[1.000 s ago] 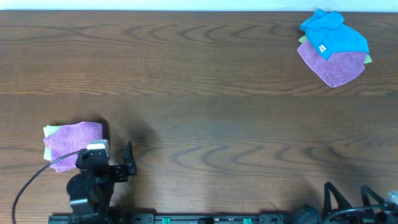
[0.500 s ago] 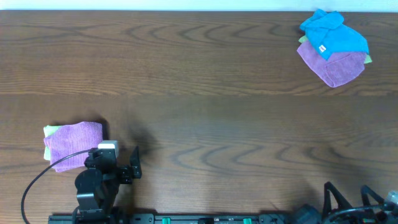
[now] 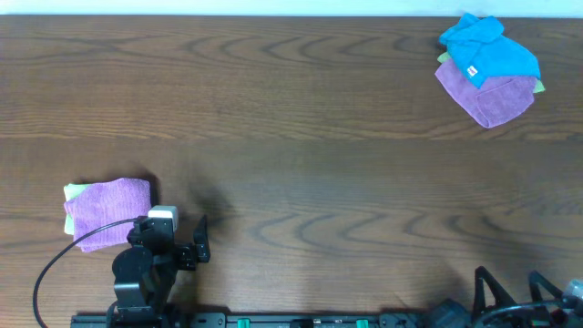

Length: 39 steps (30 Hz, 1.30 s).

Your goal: Fold the cloth

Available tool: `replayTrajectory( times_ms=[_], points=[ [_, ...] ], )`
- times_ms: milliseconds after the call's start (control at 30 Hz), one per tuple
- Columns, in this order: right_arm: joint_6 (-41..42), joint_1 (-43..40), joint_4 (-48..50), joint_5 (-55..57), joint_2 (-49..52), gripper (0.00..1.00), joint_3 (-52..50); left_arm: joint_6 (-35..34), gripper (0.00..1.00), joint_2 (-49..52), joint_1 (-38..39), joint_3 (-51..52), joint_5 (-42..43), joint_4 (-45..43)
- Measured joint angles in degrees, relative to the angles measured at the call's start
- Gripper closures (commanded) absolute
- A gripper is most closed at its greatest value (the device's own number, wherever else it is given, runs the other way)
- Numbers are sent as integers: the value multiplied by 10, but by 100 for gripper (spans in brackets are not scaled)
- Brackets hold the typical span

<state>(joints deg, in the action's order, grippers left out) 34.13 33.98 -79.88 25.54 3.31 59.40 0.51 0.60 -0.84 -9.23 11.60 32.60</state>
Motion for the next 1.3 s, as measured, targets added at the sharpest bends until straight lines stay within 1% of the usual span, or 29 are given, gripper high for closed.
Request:
replayTrajectory(
  times_ms=[600, 667, 800, 900, 1033, 1200, 1300],
  points=[
    [0, 0, 0, 1, 0, 1, 0, 0, 5, 0, 0, 0, 0, 0],
    [0, -3, 9, 14, 0, 1, 0, 0, 5, 0, 0, 0, 0, 0],
    [-1, -31, 63, 41, 0, 1, 0, 0, 5, 0, 0, 0, 0, 0],
    [-22, -72, 102, 54, 0, 1, -23, 0, 5, 0, 0, 0, 0, 0],
    [-78, -132, 206, 47, 0, 1, -111, 0, 5, 0, 0, 0, 0, 0],
    [-174, -198, 364, -11, 1, 1, -240, 0, 5, 0, 0, 0, 0, 0],
    [-217, -235, 414, -53, 2, 1, -296, 2, 5, 0, 0, 0, 0, 0]
  ],
)
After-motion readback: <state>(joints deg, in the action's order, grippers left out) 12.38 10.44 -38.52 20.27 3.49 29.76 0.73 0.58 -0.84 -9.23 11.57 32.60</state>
